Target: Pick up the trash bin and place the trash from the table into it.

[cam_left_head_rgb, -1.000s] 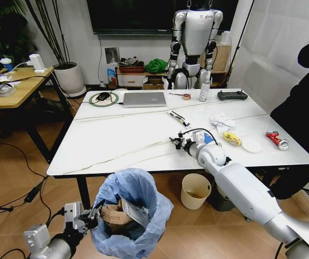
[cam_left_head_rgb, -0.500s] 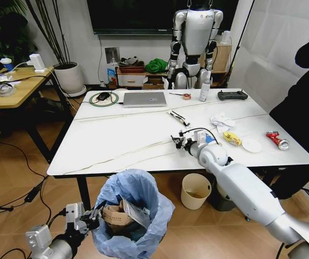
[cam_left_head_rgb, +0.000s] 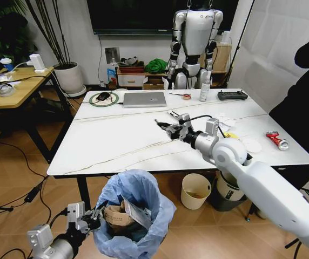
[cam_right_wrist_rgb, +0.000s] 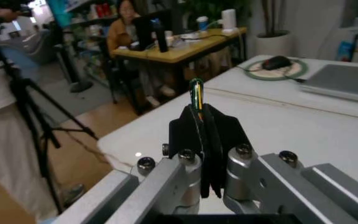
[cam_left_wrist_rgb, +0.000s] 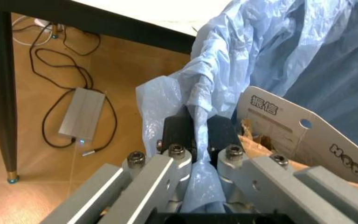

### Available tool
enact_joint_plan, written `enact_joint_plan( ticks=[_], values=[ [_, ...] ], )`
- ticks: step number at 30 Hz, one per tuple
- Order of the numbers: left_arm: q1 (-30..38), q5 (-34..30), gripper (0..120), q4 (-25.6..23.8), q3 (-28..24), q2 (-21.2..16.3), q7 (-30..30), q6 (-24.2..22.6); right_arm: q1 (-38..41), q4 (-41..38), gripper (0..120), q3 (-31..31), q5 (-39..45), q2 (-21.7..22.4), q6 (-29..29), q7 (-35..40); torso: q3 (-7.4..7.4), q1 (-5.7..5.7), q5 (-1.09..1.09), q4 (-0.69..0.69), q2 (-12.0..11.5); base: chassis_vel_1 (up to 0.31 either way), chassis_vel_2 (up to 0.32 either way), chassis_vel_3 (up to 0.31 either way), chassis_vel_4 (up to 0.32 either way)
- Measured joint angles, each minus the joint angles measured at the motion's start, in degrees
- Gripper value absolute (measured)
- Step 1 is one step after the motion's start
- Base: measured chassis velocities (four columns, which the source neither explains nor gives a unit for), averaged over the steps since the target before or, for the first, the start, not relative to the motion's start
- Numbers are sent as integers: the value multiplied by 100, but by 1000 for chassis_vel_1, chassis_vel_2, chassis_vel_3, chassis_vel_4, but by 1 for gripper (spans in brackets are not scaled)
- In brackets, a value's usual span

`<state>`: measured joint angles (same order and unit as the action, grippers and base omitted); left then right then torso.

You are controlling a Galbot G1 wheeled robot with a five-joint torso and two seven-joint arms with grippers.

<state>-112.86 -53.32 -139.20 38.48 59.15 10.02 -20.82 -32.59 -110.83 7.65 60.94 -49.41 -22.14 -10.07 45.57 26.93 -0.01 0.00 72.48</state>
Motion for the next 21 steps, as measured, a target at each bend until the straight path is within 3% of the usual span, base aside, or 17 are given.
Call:
enact_joint_plan(
  ticks=[9,21],
  values=[
    [70,-103,0,-20,56,-21,59,-30,-345,-1160,0,693,-80,631,298,-418,0,0,1,0,0,0,0,0,0],
    [74,-94,0,-34,58,19,62,-37,-771,-1550,0,922,-541,1082,428,-592,0,0,1,0,0,0,0,0,0]
  ],
)
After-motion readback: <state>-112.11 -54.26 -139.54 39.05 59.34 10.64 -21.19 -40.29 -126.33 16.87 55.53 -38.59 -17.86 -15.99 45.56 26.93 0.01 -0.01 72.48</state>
